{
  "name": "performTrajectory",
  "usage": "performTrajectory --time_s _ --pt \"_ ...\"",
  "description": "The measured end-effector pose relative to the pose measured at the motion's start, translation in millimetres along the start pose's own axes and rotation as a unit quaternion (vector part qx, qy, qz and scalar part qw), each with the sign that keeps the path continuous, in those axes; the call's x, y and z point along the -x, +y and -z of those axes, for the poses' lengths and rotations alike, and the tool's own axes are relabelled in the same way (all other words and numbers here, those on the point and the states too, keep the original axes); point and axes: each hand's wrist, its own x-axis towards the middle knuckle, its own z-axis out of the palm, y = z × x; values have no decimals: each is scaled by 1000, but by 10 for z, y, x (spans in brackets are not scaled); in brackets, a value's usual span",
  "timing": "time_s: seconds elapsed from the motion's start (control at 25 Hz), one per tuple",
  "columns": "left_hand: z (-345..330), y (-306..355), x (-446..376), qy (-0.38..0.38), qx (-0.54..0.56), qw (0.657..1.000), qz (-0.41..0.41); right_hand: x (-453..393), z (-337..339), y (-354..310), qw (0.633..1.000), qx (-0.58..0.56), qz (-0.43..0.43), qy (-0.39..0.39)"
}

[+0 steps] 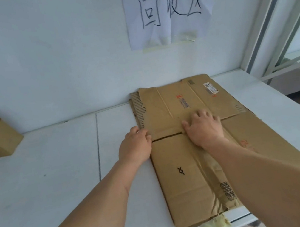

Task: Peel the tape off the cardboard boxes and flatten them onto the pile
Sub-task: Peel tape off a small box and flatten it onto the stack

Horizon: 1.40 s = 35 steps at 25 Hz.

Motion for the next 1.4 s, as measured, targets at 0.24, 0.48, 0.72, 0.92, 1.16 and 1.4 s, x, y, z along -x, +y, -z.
performTrajectory --time_s 0.24,0.48,0.72,0.92,1.16,1.4 --pt "933 -1178 755 67 -183 981 -10 602 144 -1531 986 -12 167 -5" --pt "1681 -2586 1274 153 -153 970 113 938 339 -3090 971 -13 239 -27" --pt "1985 -3594 1239 408 -28 891 197 991 405 -4619 938 -157 301 -68" --pt "2031 -3898 1256 525 283 746 298 1144 293 -5522 857 -335 363 -147" --pt "2162 -3955 1295 356 657 570 342 1156 217 -6045 819 -392 346 -237" --pt "2065 -3550 1613 336 639 611 326 1430 265 -5516 883 -339 278 -164"
